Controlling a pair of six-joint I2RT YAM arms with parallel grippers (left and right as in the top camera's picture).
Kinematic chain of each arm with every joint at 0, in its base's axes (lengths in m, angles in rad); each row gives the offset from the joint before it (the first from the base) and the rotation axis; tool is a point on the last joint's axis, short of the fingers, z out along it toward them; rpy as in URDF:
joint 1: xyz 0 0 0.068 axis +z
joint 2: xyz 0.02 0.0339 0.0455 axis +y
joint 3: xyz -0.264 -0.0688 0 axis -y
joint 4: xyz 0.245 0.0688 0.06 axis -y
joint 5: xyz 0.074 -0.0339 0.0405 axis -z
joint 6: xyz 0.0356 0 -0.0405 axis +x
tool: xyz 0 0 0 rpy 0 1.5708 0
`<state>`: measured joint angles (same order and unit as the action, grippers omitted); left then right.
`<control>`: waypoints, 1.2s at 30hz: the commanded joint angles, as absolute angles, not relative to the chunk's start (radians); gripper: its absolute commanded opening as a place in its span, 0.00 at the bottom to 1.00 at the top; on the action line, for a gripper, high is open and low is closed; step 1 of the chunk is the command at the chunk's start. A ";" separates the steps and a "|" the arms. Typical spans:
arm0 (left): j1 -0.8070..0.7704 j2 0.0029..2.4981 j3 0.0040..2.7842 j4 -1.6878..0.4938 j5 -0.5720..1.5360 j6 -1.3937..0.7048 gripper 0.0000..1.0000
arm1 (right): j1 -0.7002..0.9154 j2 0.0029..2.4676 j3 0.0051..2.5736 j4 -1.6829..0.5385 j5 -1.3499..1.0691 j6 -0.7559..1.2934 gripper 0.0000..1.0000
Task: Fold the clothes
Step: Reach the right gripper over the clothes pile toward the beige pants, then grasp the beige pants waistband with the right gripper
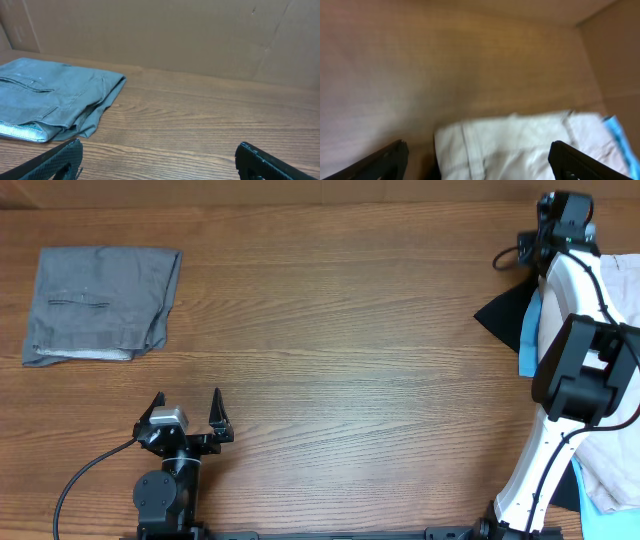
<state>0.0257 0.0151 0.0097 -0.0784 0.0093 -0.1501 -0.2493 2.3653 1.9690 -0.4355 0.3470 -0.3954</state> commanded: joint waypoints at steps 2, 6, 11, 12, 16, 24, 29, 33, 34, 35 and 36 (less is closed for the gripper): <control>0.021 0.004 0.005 -0.076 -0.004 -0.131 1.00 | -0.265 2.349 1.996 -0.475 0.326 -0.368 0.91; 0.021 0.004 0.005 -0.076 -0.004 -0.131 1.00 | -0.288 2.357 1.972 -0.508 0.246 -0.365 0.86; 0.021 0.004 0.005 -0.076 -0.004 -0.131 1.00 | -0.305 2.374 1.948 -0.504 0.245 -0.366 0.83; 0.021 0.004 0.005 -0.076 -0.004 -0.131 1.00 | -0.305 2.376 1.946 -0.503 0.244 -0.366 0.82; 0.021 0.004 0.005 -0.076 -0.004 -0.131 1.00 | -0.305 2.379 1.945 -0.505 0.234 -0.366 0.82; 0.021 0.004 0.005 -0.076 -0.004 -0.131 1.00 | -0.306 2.405 1.937 -0.504 0.234 -0.428 0.83; 0.021 0.004 0.005 -0.076 -0.004 -0.131 1.00 | -0.306 2.433 1.937 -0.495 0.252 -0.488 0.83; 0.021 0.004 0.005 -0.076 -0.004 -0.131 1.00 | -0.306 2.439 1.937 -0.493 0.285 -0.487 0.83; 0.021 0.004 0.005 -0.076 -0.004 -0.131 1.00 | -0.306 2.439 1.937 -0.497 0.293 -0.487 0.83; 0.021 0.004 0.005 -0.076 -0.004 -0.131 1.00 | -0.306 2.439 1.937 -0.506 0.303 -0.487 0.83; 0.021 0.004 0.005 -0.076 -0.004 -0.131 1.00 | -0.306 2.439 1.937 -0.515 0.314 -0.487 0.83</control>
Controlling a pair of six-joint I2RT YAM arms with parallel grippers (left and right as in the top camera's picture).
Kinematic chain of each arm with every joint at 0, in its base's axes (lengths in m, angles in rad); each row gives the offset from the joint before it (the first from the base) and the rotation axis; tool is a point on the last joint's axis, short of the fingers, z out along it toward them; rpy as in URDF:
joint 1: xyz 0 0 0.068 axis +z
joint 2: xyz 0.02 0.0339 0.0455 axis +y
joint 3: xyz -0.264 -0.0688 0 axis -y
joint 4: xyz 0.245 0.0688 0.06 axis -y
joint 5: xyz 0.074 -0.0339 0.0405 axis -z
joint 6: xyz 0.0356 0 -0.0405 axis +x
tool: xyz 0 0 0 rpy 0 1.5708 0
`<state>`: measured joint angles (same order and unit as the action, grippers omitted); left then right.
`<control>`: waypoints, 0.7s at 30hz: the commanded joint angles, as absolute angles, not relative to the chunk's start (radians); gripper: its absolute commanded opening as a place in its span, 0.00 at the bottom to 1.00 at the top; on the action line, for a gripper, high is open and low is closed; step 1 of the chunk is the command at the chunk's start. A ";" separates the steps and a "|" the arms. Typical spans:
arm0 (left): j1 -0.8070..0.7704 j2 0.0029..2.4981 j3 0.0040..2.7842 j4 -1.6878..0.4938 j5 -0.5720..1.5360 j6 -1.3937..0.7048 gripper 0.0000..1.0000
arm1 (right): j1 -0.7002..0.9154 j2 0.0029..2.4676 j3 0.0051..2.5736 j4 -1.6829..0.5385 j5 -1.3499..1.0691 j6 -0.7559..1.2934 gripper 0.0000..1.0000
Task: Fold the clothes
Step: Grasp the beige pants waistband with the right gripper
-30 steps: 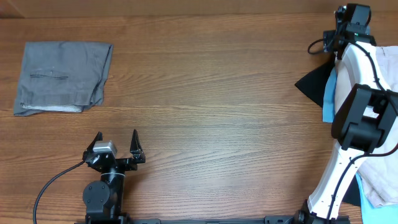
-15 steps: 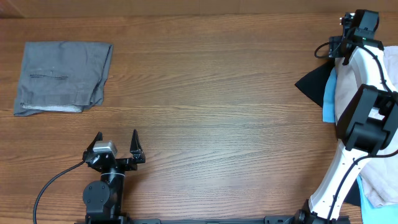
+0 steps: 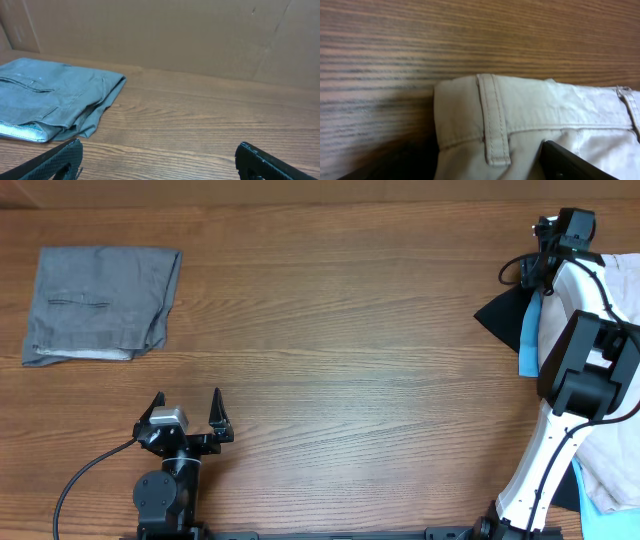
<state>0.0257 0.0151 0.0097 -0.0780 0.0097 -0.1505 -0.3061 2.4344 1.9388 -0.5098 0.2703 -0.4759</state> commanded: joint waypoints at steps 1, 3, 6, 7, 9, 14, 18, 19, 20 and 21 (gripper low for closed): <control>0.021 0.004 0.005 -0.076 -0.004 -0.131 1.00 | -0.306 2.439 1.937 -0.527 0.318 -0.487 0.83; 0.021 0.004 0.005 -0.076 -0.004 -0.131 1.00 | -0.306 2.439 1.937 -0.553 0.318 -0.470 0.87; 0.021 0.004 0.005 -0.076 -0.004 -0.131 1.00 | -0.293 2.439 1.937 -0.594 0.313 -0.414 0.94; 0.021 0.004 0.005 -0.076 -0.004 -0.131 1.00 | -0.285 2.439 1.937 -0.612 0.313 -0.414 0.94; 0.021 0.004 0.005 -0.076 -0.004 -0.131 1.00 | -0.260 2.439 1.937 -0.647 0.324 -0.414 1.00; 0.021 0.004 0.005 -0.076 -0.004 -0.131 1.00 | -0.197 2.439 1.937 -0.719 0.439 -0.321 1.00; 0.021 0.004 0.005 -0.076 -0.004 -0.131 1.00 | -0.162 2.439 1.938 -0.799 0.463 -0.221 1.00; 0.021 0.004 0.005 -0.076 -0.004 -0.131 1.00 | -0.157 2.437 1.938 -0.812 0.463 -0.202 1.00; 0.021 0.004 0.005 -0.076 -0.004 -0.131 1.00 | -0.151 2.433 1.939 -0.820 0.463 -0.185 1.00; 0.021 0.004 0.005 -0.076 -0.004 -0.131 1.00 | -0.144 2.425 1.939 -0.827 0.463 -0.178 1.00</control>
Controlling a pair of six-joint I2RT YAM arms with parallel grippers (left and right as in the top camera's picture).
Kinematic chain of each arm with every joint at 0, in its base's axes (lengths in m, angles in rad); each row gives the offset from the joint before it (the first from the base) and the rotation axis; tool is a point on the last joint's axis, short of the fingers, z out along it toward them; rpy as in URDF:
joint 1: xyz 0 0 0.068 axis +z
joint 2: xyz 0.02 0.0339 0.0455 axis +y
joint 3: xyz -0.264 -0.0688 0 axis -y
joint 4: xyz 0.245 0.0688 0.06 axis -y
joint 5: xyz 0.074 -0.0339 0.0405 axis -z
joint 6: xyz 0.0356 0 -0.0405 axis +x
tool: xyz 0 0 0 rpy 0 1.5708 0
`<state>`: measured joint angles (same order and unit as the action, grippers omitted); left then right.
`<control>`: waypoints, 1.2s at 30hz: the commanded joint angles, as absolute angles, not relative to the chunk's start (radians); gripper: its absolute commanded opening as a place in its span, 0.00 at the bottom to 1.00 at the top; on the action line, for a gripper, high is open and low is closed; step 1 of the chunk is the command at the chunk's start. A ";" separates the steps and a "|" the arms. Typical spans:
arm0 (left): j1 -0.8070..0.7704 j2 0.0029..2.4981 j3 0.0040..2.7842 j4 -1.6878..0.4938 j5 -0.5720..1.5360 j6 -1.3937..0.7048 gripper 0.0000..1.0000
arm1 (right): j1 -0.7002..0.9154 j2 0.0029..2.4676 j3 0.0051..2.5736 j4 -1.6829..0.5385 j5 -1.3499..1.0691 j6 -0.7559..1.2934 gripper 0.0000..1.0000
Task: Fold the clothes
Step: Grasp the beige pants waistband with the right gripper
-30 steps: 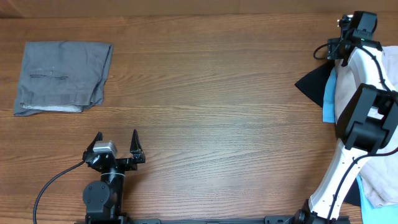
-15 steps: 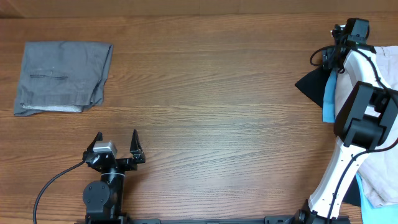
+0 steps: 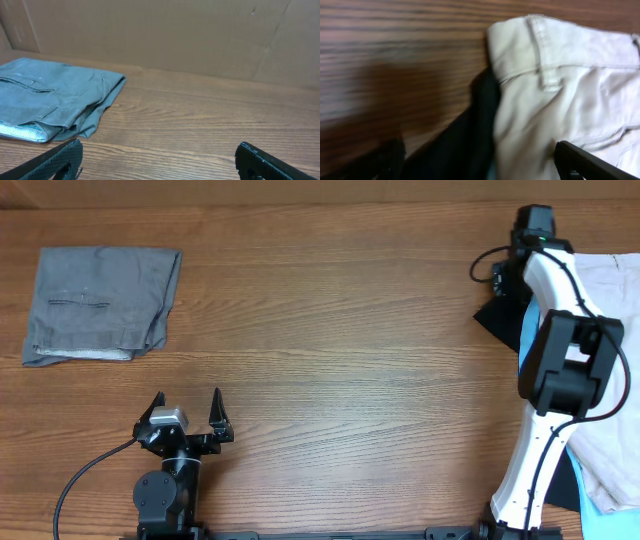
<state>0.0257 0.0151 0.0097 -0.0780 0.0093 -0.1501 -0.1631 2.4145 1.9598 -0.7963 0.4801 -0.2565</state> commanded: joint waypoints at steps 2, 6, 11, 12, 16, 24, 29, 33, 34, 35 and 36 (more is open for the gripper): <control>0.021 0.004 0.005 -0.076 -0.004 -0.131 1.00 | -0.137 2.405 1.946 -0.838 0.463 -0.179 1.00; 0.021 0.004 0.005 -0.076 -0.004 -0.131 1.00 | -0.135 2.372 2.019 -0.860 0.463 -0.179 1.00; 0.021 0.004 0.005 -0.076 -0.004 -0.131 1.00 | -0.178 2.371 2.079 -0.777 0.395 -0.190 0.99; 0.021 0.004 0.005 -0.076 -0.004 -0.131 1.00 | -0.191 2.372 2.079 -0.751 0.368 -0.190 0.96; 0.021 0.004 0.005 -0.076 -0.004 -0.131 1.00 | -0.241 2.392 2.077 -0.653 0.231 -0.190 0.91; 0.021 0.004 0.005 -0.076 -0.004 -0.131 1.00 | -0.288 2.449 2.076 -0.522 0.128 -0.239 0.89; 0.021 0.004 0.005 -0.076 -0.004 -0.131 1.00 | -0.281 2.508 2.076 -0.499 0.132 -0.332 0.89; 0.021 0.004 0.005 -0.076 -0.004 -0.131 1.00 | -0.276 2.546 2.075 -0.501 0.237 -0.338 0.88; 0.021 0.004 0.005 -0.076 -0.004 -0.131 1.00 | -0.277 2.550 2.075 -0.502 0.268 -0.337 0.88; 0.021 0.004 0.005 -0.076 -0.004 -0.131 1.00 | -0.281 2.560 2.075 -0.503 0.286 -0.337 0.88; 0.021 0.004 0.005 -0.076 -0.004 -0.131 1.00 | -0.285 2.563 2.075 -0.503 0.288 -0.337 0.88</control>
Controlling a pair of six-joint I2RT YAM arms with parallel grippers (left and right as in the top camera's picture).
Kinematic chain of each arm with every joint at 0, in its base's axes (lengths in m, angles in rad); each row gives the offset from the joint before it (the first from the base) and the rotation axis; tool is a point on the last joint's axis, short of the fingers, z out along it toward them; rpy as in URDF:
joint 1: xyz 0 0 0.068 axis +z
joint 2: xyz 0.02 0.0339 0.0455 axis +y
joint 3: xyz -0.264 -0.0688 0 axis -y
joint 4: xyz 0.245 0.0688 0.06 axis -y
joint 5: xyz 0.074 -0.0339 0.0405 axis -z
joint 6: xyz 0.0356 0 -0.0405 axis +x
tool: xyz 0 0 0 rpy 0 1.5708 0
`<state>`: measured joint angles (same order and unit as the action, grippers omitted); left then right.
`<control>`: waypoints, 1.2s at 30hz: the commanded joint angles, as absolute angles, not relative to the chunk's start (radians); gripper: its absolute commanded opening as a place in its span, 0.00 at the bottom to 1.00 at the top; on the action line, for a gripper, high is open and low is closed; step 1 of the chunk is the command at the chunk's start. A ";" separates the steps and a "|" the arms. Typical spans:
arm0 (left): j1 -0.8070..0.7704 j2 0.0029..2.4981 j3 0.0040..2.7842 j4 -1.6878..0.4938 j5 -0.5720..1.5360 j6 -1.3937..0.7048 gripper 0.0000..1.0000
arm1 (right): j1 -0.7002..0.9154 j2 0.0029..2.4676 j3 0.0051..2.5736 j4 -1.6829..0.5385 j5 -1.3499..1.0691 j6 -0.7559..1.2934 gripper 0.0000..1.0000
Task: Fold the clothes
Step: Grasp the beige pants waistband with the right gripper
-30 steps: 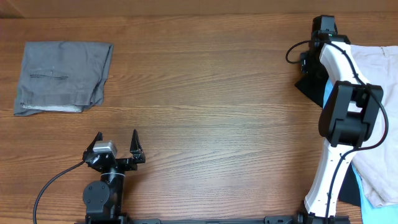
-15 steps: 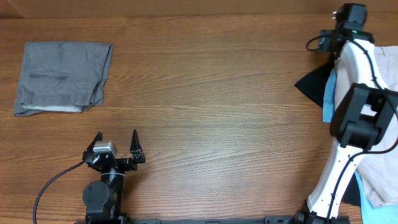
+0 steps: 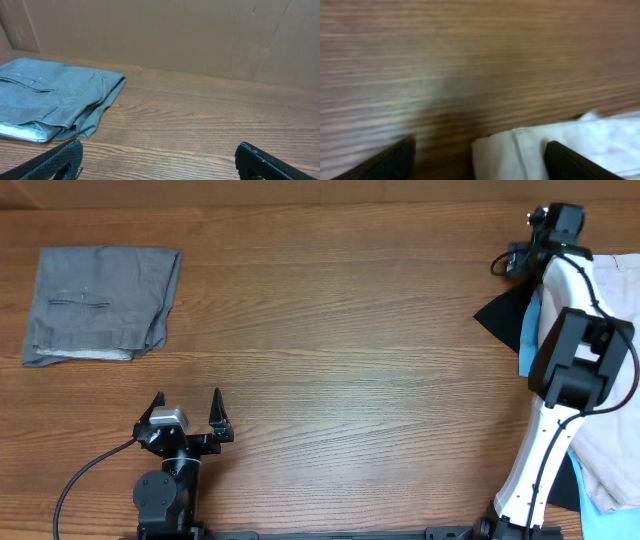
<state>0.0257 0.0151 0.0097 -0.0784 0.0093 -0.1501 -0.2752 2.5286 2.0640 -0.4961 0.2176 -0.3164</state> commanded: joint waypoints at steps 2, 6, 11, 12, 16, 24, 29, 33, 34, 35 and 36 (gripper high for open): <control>0.021 0.004 0.005 -0.076 -0.004 -0.131 1.00 | -0.290 2.566 2.075 -0.508 0.287 -0.337 0.85; 0.021 0.004 0.005 -0.076 -0.004 -0.131 1.00 | -0.291 2.566 2.075 -0.513 0.287 -0.337 0.61; 0.021 0.004 0.005 -0.076 -0.004 -0.131 1.00 | -0.283 2.561 2.076 -0.517 0.288 -0.334 0.49; 0.021 0.004 0.005 -0.076 -0.004 -0.131 1.00 | -0.282 2.560 2.077 -0.517 0.289 -0.320 0.48; 0.021 0.004 0.005 -0.076 -0.004 -0.131 1.00 | -0.283 2.533 2.077 -0.517 0.286 -0.251 0.23; 0.021 0.004 0.005 -0.076 -0.004 -0.131 1.00 | -0.283 2.442 2.078 -0.494 0.223 -0.230 0.04; 0.021 0.004 0.005 -0.076 -0.004 -0.131 1.00 | -0.283 2.374 2.078 -0.512 0.163 -0.201 0.04; 0.021 0.004 0.005 -0.076 -0.004 -0.131 1.00 | -0.276 2.325 2.078 -0.574 0.136 -0.201 0.04; 0.021 0.004 0.005 -0.076 -0.004 -0.131 1.00 | -0.272 2.308 2.078 -0.598 0.136 -0.201 0.04; 0.021 0.004 0.005 -0.076 -0.004 -0.131 1.00 | -0.267 2.292 2.078 -0.622 0.136 -0.200 0.04; 0.021 0.004 0.005 -0.076 -0.004 -0.131 1.00 | -0.261 2.275 2.078 -0.646 0.136 -0.185 0.04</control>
